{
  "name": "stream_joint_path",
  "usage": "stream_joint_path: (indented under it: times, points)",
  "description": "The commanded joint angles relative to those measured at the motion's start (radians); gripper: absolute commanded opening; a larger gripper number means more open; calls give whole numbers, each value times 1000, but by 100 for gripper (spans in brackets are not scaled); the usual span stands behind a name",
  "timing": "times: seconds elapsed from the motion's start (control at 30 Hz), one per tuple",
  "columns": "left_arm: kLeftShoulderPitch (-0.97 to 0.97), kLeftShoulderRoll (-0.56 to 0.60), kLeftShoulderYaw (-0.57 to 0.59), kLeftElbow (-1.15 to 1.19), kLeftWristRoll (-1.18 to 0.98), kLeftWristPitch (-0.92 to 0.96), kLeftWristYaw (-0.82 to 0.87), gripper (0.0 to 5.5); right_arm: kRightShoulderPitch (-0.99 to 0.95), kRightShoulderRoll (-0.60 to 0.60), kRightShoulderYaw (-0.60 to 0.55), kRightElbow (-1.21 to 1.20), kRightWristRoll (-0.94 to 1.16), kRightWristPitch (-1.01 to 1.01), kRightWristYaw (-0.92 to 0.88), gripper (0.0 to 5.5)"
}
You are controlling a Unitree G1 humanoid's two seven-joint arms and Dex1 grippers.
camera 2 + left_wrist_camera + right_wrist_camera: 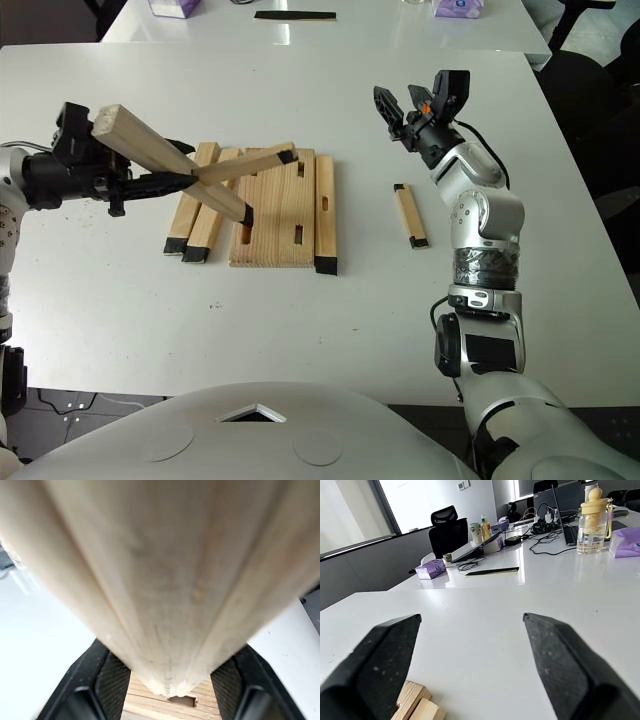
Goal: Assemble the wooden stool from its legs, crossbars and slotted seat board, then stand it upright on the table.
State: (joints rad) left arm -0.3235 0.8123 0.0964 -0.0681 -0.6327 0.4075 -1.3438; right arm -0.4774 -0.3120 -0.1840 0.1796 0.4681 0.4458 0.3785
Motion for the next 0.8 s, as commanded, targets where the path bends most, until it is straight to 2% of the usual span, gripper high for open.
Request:
stream_joint_path:
  times: [0.03,0.33,0.8]
  points:
    - [-28,28,-25,21,30,-19,-48,209,16,1,-26,17,-11,-24,-5,377]
    - [-12,48,-28,22,43,-16,-99,209,48,6,-43,30,-19,-42,-9,377]
    - [33,29,-50,-2,62,-29,-73,209,46,6,-43,39,-23,-44,12,377]
